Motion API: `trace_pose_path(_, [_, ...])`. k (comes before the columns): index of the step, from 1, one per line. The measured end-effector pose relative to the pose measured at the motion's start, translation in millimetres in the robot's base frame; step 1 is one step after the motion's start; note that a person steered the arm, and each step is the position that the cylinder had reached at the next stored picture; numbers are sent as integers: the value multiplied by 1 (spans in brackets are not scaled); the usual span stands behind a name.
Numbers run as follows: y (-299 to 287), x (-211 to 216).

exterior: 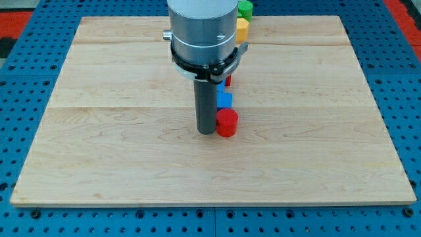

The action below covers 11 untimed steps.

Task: Move your arm to the top center of the board

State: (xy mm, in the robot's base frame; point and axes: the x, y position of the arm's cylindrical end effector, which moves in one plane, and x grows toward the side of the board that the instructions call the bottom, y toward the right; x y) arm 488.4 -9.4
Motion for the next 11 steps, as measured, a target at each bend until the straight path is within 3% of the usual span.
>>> trace_pose_path(2, [-56, -20])
trace_pose_path(3, [-93, -53])
trace_pose_path(8, [-44, -294])
trace_pose_path(11, [-16, -295])
